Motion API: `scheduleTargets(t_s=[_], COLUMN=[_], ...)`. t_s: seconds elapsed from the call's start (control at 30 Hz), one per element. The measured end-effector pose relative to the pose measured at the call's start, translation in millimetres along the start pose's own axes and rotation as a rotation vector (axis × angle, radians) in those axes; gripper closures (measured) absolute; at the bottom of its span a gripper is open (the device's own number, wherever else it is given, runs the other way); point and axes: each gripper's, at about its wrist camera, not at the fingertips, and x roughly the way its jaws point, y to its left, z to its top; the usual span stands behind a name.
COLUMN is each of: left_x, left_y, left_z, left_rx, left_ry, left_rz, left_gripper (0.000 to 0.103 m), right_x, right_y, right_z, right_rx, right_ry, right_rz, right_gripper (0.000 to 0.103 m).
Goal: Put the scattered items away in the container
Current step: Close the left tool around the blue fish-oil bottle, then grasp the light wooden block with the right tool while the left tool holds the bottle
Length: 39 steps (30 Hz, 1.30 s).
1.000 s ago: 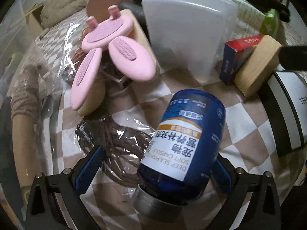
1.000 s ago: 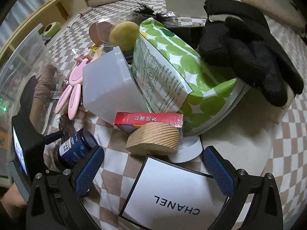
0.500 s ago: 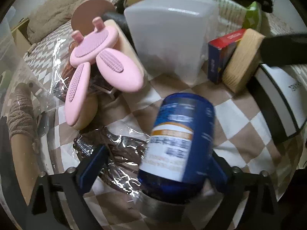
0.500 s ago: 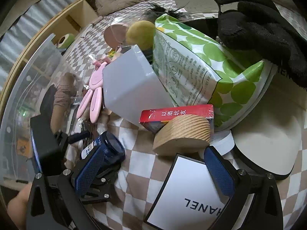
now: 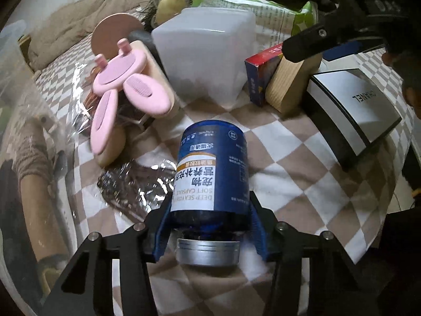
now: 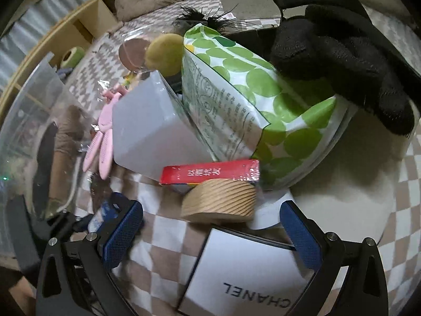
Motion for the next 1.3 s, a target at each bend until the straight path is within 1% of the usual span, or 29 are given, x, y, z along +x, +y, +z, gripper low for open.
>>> scheduleTargets(t_s=[0.13, 0.2, 0.23, 0.27, 0.3, 0.33, 0.37, 0.4, 0.47, 0.5, 0.57, 0.63, 0.8, 0.87, 0.93, 1.13, 1.3], left_x=[-7.5, -10.6, -12.9, -17.3, -23.4, -25.3, -27.5, -30.7, -33.5, -34.4, -34.8, -35.1, -40.4, -42.6, -46.2, -59.0, -77.1], left_y=[-2.0, -2.9, -2.5, 2.9, 13.9, 11.4, 0.7, -7.5, -8.6, -8.5, -7.9, -7.5, -10.5, -10.8, -10.3, -15.3, -22.6], left_z=[-11.3, -16.8, -20.0, -25.9, -36.9, -37.6, -30.5, -36.1, -40.9, -43.3, -46.9, -50.2, -57.5, -59.9, -62.9, -68.0, -65.8], left_rx=[0.006, 0.001, -0.004, -0.007, -0.010, -0.013, -0.015, -0.017, -0.020, -0.022, -0.031, -0.043, -0.060, -0.065, -0.077, -0.087, -0.094], left_ry=[0.000, 0.002, 0.004, 0.005, 0.006, 0.010, 0.015, 0.018, 0.021, 0.022, 0.027, 0.030, 0.029, 0.031, 0.029, 0.018, -0.007], left_rz=[-0.007, -0.017, -0.025, -0.031, -0.036, -0.039, -0.040, -0.041, -0.047, -0.051, -0.059, -0.068, -0.070, -0.075, -0.081, -0.062, -0.072], left_gripper=[0.051, 0.051, 0.051, 0.051, 0.051, 0.051, 0.051, 0.051, 0.051, 0.051, 0.051, 0.051, 0.051, 0.051, 0.051, 0.051, 0.051], right_x=[4.4, 6.4, 6.7, 6.0, 5.1, 4.8, 5.4, 6.5, 9.9, 12.7, 19.3, 25.6, 42.4, 44.2, 41.2, 24.7, 2.4], right_y=[-0.1, 4.7, 9.0, 12.7, 16.1, 18.8, 21.0, 22.6, 29.9, 35.6, 48.1, 55.4, 55.9, 54.7, 53.1, 50.6, 50.6], right_z=[1.9, 1.9, 2.3, 2.4, 2.4, 2.5, 2.5, 2.1, -0.4, -2.3, -5.6, -5.7, -1.6, -1.2, -0.8, -3.1, -5.7], right_rx=[0.000, -0.018, -0.038, -0.060, -0.077, -0.086, -0.087, -0.087, -0.102, -0.119, -0.167, -0.189, -0.180, -0.176, -0.170, -0.167, -0.151], right_ry=[0.024, 0.030, 0.026, 0.021, 0.020, 0.024, 0.036, 0.049, 0.079, 0.092, 0.107, 0.114, 0.139, 0.138, 0.135, 0.109, 0.082], right_rz=[-0.012, -0.030, -0.051, -0.067, -0.072, -0.070, -0.066, -0.057, -0.028, -0.031, -0.080, -0.120, -0.182, -0.195, -0.185, -0.159, -0.094], right_gripper=[0.000, 0.009, 0.016, 0.025, 0.031, 0.041, 0.046, 0.047, 0.050, 0.050, 0.050, 0.050, 0.050, 0.054, 0.055, 0.055, 0.055])
